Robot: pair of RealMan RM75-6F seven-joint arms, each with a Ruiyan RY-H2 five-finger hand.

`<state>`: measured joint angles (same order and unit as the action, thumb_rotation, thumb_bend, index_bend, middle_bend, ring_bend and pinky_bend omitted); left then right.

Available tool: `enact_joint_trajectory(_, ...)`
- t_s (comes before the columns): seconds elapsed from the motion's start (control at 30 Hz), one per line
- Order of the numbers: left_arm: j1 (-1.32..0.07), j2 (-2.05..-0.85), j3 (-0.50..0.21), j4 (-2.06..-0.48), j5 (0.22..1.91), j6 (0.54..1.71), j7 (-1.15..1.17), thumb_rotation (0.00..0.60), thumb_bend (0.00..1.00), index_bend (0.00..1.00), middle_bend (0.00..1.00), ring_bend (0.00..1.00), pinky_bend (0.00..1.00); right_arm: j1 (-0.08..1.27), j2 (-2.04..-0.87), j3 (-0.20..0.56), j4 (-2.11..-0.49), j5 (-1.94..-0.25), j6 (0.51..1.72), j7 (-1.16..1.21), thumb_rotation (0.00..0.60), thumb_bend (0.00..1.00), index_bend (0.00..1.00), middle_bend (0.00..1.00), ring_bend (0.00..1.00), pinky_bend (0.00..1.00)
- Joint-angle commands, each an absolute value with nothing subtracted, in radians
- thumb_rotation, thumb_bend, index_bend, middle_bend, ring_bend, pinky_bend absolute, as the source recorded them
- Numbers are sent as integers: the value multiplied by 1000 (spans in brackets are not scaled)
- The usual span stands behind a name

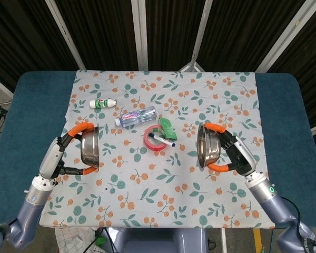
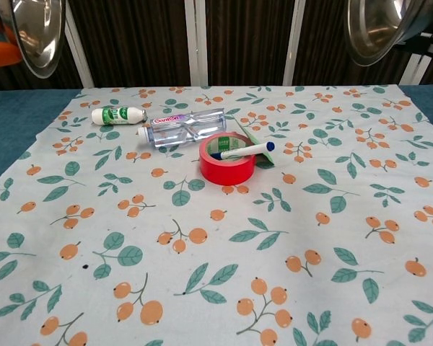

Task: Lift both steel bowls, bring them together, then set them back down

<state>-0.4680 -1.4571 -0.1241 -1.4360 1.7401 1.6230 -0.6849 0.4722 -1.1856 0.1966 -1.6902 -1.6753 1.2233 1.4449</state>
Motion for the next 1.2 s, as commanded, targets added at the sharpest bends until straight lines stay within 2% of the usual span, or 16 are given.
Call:
enact_joint_trajectory(0.03,-482,-1483,-129,-1412,1751,1630,-707,600,0,141,196,264,448,481,-1188,184,-1711,-1695,1235,1416,600,68,550,331,510,204)
enact_joint_trajectory(0.5,-523,-1568,-106,-1416,1797,1606,-621,600,0,148,197,264,446,523,-1258,188,-1820,-1610,1186,1133,600,67,550,331,510,204)
enact_joint_trajectory(0.9,-537,-1661,-98,-1400,1828,1634,-570,600,0,154,197,260,444,540,-1324,229,-1908,-1483,1183,960,600,67,550,331,510,204)
enact_joint_trajectory(1.2,-549,-1687,-105,-1421,1856,1664,-536,600,0,153,197,260,443,551,-1351,219,-1956,-1468,1166,868,600,68,550,331,510,204)
